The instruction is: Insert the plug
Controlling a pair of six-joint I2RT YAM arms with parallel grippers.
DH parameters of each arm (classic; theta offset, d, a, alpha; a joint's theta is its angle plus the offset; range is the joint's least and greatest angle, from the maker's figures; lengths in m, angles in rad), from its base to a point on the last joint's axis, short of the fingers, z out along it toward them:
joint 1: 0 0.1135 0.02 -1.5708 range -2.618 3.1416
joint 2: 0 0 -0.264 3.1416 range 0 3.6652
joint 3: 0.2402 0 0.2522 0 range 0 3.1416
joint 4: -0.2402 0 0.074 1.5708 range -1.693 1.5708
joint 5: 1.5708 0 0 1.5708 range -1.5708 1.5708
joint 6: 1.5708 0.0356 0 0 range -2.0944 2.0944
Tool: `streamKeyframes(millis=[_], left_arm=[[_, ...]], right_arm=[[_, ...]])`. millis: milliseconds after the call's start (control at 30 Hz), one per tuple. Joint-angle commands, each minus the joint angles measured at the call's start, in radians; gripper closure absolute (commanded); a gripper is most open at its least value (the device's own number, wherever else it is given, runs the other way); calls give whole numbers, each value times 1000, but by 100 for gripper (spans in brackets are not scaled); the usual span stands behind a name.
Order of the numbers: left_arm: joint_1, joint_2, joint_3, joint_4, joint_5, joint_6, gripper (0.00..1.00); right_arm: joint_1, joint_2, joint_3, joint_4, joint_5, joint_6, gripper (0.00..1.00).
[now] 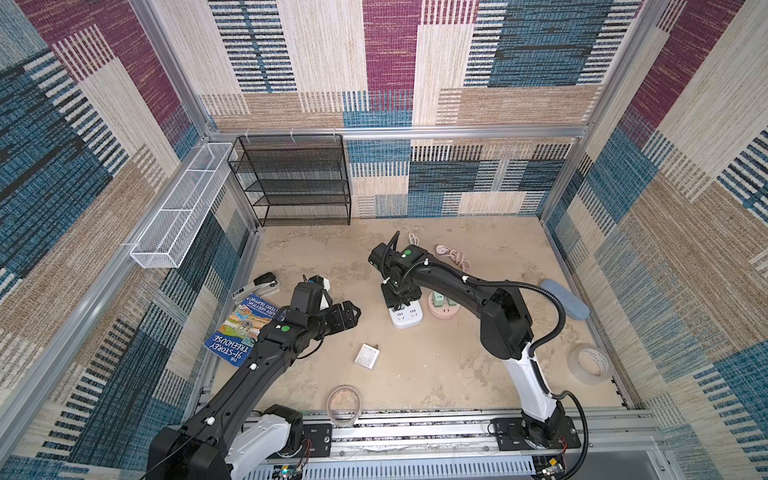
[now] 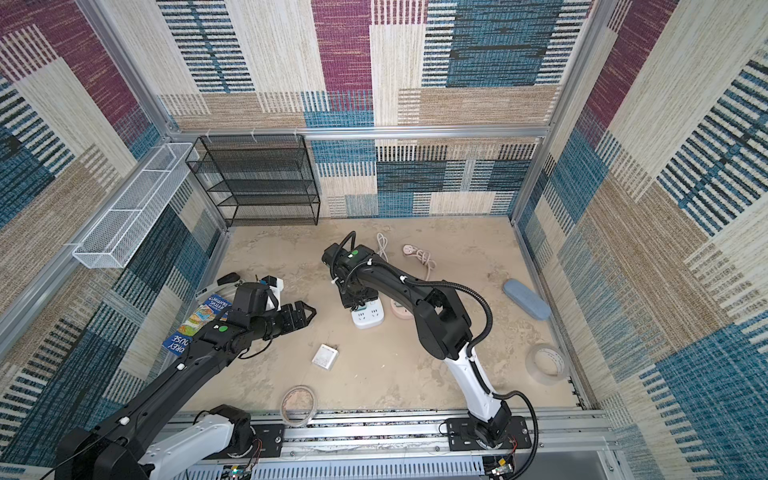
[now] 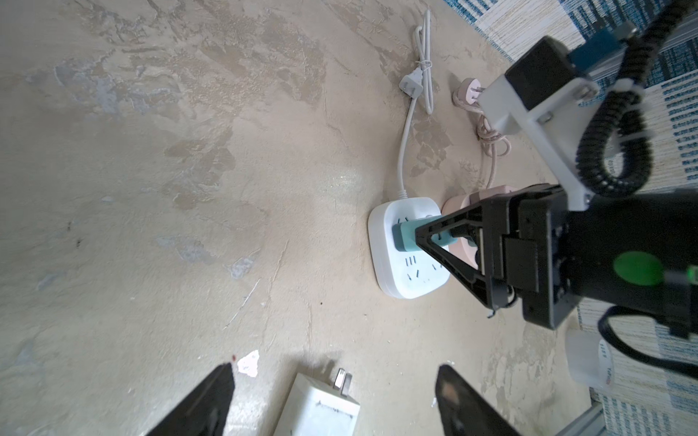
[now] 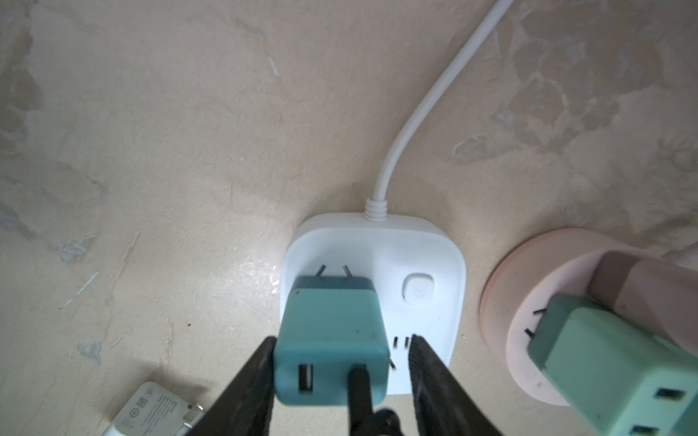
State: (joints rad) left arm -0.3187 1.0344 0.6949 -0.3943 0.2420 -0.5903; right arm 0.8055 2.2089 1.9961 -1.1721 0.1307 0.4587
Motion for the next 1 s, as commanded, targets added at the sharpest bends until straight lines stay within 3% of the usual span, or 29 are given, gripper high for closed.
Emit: streamKeyframes(millis=[0,167,367,467,567,800,867,967], left_arm=[[0,-2,-4,-1,10,12,11],[-16,12,0,-2,22,29,11],[-134,87,71,-63,-78,78,11],[-192,109,96,-94,-137,83,11],[-243,135,115,-122,-174,84,11],[-377,223,185,-263,-287,85,11],[-411,259,206,-298,-305,77,11],[-455,319,237,-349,-344,60,12]], right_arm=[[0,-33,13,10,10,-1,41],[-2,-56,107,-23,18,-22,39],[-4,-133,222,9,67,-67,37],[-5,-253,82,155,88,-61,39],[-3,-400,-156,347,19,-82,42],[-2,-620,-500,526,-112,-60,42],[-2,-672,-571,564,-121,-49,41],[-2,-715,-623,582,-128,-46,30]])
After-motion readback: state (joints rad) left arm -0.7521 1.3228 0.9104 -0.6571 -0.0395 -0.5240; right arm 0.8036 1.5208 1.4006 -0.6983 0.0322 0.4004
